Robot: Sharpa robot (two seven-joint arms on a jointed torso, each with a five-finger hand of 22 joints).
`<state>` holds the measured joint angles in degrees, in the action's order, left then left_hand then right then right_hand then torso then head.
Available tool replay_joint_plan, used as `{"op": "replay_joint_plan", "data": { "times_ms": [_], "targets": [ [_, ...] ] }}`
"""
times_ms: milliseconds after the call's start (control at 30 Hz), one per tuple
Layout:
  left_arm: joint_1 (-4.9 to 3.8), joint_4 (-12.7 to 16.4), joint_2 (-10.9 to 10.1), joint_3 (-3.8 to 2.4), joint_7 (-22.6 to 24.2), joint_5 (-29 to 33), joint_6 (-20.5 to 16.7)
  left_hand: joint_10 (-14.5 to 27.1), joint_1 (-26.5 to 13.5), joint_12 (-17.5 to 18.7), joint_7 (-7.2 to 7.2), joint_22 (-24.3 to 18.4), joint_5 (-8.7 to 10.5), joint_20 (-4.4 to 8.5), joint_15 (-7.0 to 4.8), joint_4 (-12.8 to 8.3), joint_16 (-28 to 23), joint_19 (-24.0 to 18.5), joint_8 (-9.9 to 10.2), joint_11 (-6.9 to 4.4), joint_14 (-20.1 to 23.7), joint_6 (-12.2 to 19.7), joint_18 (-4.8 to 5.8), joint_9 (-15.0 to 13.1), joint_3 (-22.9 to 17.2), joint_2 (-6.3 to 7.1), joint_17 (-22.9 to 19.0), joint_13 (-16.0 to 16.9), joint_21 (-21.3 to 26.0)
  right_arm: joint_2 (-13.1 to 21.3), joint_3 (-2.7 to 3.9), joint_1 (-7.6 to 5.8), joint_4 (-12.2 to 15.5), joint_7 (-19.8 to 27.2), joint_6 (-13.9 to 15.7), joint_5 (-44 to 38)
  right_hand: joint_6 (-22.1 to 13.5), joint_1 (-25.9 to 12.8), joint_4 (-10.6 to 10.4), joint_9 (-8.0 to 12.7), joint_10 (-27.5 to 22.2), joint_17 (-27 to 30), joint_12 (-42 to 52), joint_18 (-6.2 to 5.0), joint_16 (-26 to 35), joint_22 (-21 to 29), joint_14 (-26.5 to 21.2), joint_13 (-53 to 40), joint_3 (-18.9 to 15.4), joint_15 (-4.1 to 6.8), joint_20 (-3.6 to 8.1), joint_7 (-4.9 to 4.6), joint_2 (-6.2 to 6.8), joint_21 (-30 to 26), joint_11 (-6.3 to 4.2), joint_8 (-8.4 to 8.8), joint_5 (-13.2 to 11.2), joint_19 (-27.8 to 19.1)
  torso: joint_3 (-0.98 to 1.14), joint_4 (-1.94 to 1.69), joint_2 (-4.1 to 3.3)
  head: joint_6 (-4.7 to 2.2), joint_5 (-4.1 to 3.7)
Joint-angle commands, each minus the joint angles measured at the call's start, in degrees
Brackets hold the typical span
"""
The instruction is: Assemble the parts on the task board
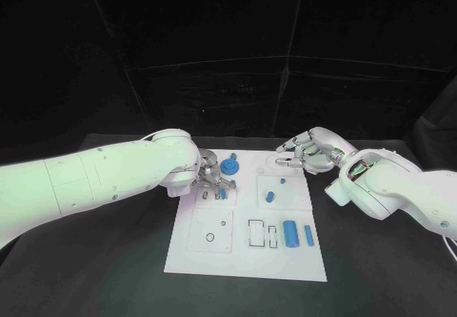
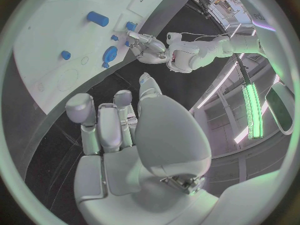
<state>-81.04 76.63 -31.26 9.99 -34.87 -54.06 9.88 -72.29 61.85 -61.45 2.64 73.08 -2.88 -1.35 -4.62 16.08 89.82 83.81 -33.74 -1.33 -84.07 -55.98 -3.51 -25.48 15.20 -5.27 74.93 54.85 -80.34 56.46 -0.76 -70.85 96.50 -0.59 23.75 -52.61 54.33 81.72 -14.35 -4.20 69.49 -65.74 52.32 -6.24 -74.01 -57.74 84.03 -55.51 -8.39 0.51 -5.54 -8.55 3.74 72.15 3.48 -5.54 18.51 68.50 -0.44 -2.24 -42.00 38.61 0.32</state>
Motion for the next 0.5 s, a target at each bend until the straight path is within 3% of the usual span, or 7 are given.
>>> {"op": "replay_joint_plan", "data": {
  "times_ms": [33, 500],
  "targets": [
    [-0.1, -0.07, 0.17, 0.0, -0.56, -0.42, 1.88, -0.2, 0.39, -0.37, 0.0, 0.09, 0.15, 0.16, -0.32, -0.39, 0.18, 0.83, -0.37, -0.05, -5.93, 0.68, 0.33, -0.22, 0.15, -0.29, 15.07, 0.08, -0.23, -0.1, 0.03, -0.12, 0.02, -0.33, -0.76, 0.23, -0.29, -0.1, -0.03, 0.0, -0.26, 0.04, -0.29, -0.62, 0.37, 0.15, 0.47, 0.07, -0.29, 0.36, -0.01, 0.14, -0.27, -0.3, -0.09, -0.28, 0.35, -0.3, 0.0, -0.06, 0.01, 0.1, -0.08],
    [-0.09, -0.6, 0.91, 0.06, -0.8, -0.42, 3.08, -0.08, 3.58, -0.67, 0.01, 0.13, 0.09, 0.06, -0.27, -2.5, 0.18, 0.63, -1.87, -0.02, -5.93, 1.77, 0.28, -1.72, -0.94, -1.29, 15.07, 0.4, -0.21, -0.58, 0.03, -0.11, -0.47, -0.47, -1.0, 0.23, -0.38, -0.01, 0.01, 0.02, -0.3, 0.14, -0.33, -0.64, 0.52, 0.33, 0.47, 0.18, -0.37, 0.36, -0.01, 0.14, -0.42, -0.46, -0.09, -0.31, 0.55, -0.34, 0.0, -0.01, 0.0, 0.28, 0.08]
  ]
}}
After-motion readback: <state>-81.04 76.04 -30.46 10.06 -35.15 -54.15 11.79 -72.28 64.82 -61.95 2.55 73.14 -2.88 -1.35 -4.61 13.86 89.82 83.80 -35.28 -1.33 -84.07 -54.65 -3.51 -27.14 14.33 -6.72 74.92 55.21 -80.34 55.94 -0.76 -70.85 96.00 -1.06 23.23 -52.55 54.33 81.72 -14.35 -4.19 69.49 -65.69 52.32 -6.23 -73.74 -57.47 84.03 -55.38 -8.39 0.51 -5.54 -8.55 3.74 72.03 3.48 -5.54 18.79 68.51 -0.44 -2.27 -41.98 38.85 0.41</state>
